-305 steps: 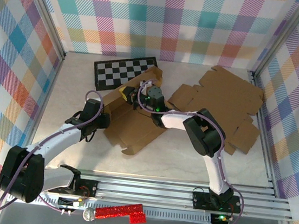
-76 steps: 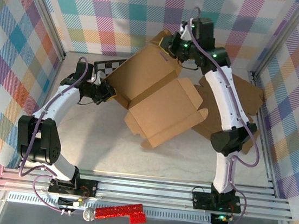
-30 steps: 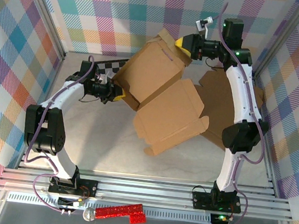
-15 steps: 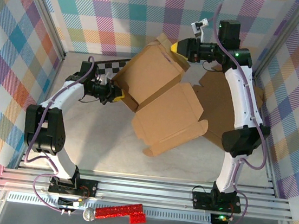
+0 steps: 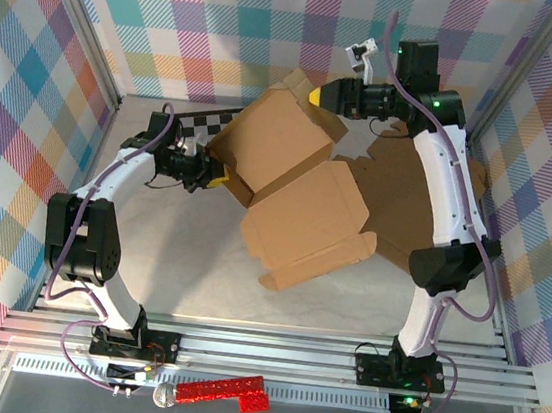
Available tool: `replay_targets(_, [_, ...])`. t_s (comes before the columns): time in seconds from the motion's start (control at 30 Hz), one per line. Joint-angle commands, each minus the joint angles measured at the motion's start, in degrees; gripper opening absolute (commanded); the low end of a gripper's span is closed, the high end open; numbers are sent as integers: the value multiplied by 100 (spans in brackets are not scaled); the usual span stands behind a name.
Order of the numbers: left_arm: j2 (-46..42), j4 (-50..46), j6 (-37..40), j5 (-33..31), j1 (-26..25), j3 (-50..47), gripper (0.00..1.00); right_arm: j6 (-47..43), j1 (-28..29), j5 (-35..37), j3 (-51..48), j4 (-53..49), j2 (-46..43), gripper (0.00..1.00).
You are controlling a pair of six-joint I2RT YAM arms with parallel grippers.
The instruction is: Fold the paper box
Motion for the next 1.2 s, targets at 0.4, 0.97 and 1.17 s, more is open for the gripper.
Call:
replay_targets(0.4, [237, -163, 10, 124, 42, 270, 0, 278, -195, -394, -1453, 970, -770, 52])
replay_targets(0.97, [314, -400, 114, -5, 25, 419, 0, -892, 628, 2072, -1070, 197, -789, 46])
replay_targets(1.17, [296, -404, 123, -8, 8, 411, 0, -875, 664, 2206, -1027, 183, -743, 46])
